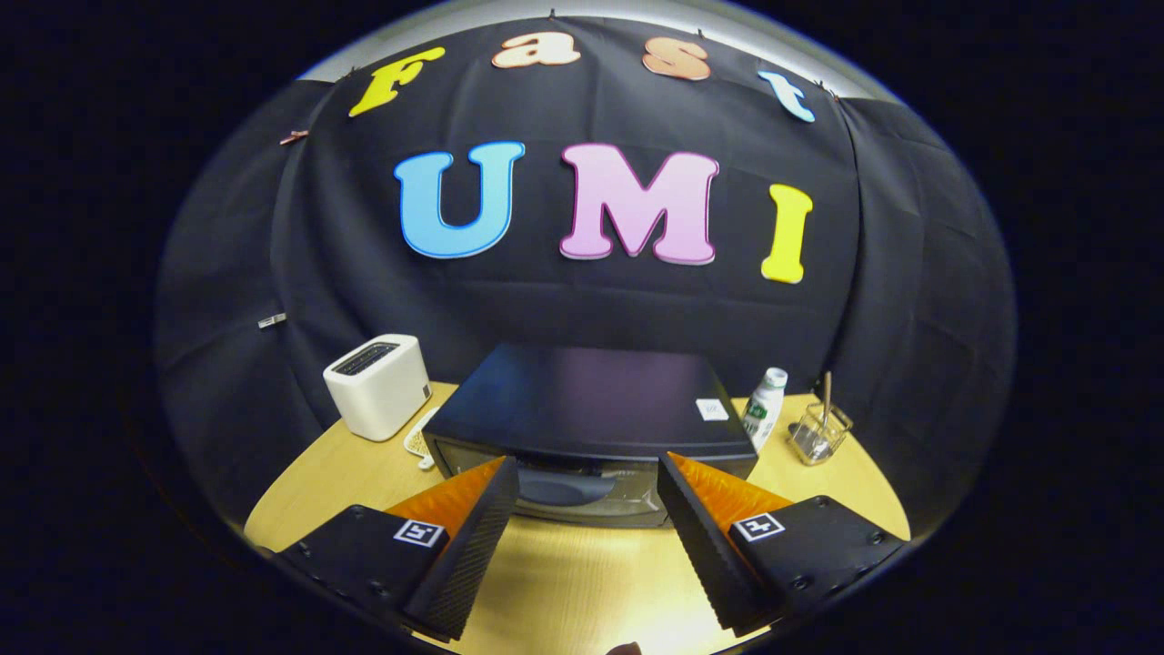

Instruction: Open the toaster oven, put the food inside, and close the toaster oven door.

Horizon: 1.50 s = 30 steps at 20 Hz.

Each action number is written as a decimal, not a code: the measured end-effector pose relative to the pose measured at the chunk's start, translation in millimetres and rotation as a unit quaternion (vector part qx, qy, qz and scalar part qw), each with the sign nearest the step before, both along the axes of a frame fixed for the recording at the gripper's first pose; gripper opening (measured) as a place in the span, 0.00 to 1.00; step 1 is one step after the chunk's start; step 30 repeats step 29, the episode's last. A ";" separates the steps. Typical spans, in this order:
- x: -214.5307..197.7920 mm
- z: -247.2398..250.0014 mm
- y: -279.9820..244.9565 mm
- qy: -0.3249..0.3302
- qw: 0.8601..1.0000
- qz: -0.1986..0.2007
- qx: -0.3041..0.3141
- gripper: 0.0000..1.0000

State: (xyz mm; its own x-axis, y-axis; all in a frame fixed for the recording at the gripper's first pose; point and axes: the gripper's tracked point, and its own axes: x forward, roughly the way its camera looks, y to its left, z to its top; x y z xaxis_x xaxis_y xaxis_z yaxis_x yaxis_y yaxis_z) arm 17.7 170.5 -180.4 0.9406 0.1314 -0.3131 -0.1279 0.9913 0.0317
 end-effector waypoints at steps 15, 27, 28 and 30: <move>-22.5 135.3 -78.6 -0.148 0.989 0.020 0.004 0.99; -32.2 149.2 -170.1 -0.172 0.985 -0.029 -0.018 0.99; -34.3 149.0 -178.2 -0.171 0.984 -0.034 -0.020 0.99; -35.5 148.0 -184.0 -0.171 0.984 -0.037 -0.020 0.99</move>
